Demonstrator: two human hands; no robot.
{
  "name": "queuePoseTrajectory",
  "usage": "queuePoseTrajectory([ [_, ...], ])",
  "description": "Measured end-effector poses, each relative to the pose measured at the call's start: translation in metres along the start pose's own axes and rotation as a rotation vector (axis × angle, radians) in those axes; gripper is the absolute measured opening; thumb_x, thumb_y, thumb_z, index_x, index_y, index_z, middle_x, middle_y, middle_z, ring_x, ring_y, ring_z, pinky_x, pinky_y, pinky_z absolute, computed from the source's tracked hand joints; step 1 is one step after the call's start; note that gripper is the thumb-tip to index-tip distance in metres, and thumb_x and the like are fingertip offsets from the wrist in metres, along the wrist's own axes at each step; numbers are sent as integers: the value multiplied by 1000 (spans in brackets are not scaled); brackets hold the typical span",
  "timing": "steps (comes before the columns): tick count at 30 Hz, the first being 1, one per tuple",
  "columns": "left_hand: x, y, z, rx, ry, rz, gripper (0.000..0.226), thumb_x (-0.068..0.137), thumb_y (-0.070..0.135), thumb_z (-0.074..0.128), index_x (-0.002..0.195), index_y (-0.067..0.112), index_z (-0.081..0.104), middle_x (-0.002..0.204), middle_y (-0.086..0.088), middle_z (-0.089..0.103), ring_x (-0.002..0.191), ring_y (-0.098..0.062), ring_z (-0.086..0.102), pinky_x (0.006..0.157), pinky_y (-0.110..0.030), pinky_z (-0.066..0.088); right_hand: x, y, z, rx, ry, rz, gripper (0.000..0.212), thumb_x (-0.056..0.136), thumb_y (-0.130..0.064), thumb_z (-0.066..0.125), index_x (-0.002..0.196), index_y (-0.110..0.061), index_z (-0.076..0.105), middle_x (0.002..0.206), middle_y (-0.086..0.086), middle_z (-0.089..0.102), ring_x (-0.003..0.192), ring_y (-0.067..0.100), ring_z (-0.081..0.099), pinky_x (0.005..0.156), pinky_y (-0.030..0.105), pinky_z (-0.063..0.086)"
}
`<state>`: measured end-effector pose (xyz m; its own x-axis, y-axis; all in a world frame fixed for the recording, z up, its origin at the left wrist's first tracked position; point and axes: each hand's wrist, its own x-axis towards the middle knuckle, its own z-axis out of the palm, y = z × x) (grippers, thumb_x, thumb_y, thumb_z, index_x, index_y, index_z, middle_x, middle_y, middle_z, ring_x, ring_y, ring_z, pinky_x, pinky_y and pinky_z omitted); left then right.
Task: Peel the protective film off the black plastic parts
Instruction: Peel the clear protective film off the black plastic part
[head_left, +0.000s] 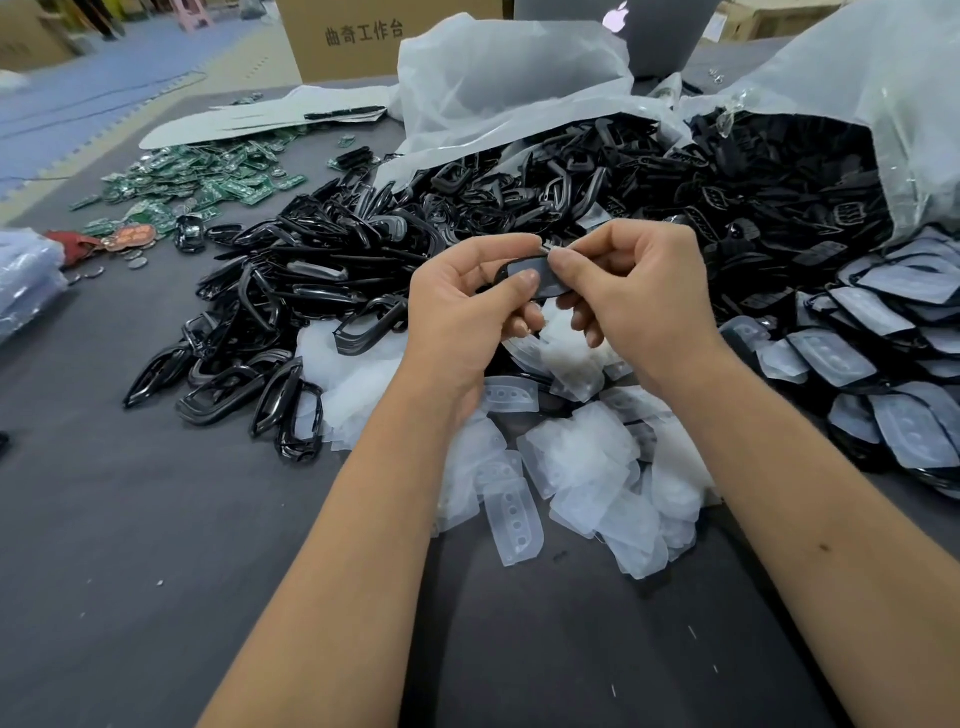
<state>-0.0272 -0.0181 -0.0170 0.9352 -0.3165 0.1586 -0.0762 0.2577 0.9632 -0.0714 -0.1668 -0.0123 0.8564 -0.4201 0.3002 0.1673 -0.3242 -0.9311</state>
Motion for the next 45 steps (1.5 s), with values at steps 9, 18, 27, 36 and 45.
queuePoseTrajectory([
  [9, 0, 4, -2, -76, 13, -112, 26, 92, -14, 59, 95, 8, 74, 66, -1, 69, 47, -6, 54, 44, -12, 41, -1, -5, -14, -184, -177, -213, 15, 92, -7, 76, 106, -12, 75, 82, 4, 75, 67, 21, 73, 55, 34, 59],
  [18, 8, 13, -8, -349, 142, -366, 19, 95, -12, 53, 94, -1, 68, 77, -9, 64, 40, -2, 47, 36, -8, 34, -1, -2, -10, -392, -265, -516, 22, 86, -14, 86, 108, -14, 82, 110, 2, 69, 101, 14, 65, 76, 9, 43],
  [27, 4, 12, -2, -233, 103, -288, 25, 99, 27, 68, 94, 3, 73, 76, -7, 66, 54, -11, 61, 47, -14, 47, -9, -10, 9, 302, 13, 104, 12, 89, -9, 79, 79, -15, 79, 82, -2, 75, 78, 9, 68, 67, 27, 54],
  [36, 5, 13, -3, -269, 149, -240, 5, 94, 11, 73, 93, 7, 75, 77, -5, 69, 54, -6, 58, 48, -13, 46, -3, -11, 1, 566, -232, 348, 14, 92, -14, 72, 103, -8, 79, 94, 8, 77, 81, 16, 69, 75, 28, 55],
  [45, 7, 7, 0, -282, 167, -213, 10, 97, 11, 69, 89, 7, 73, 77, -5, 69, 56, -6, 57, 51, -15, 47, -5, -8, 5, 531, -184, 247, 24, 88, 3, 72, 106, -12, 77, 91, 9, 78, 87, 23, 73, 95, 43, 60],
])
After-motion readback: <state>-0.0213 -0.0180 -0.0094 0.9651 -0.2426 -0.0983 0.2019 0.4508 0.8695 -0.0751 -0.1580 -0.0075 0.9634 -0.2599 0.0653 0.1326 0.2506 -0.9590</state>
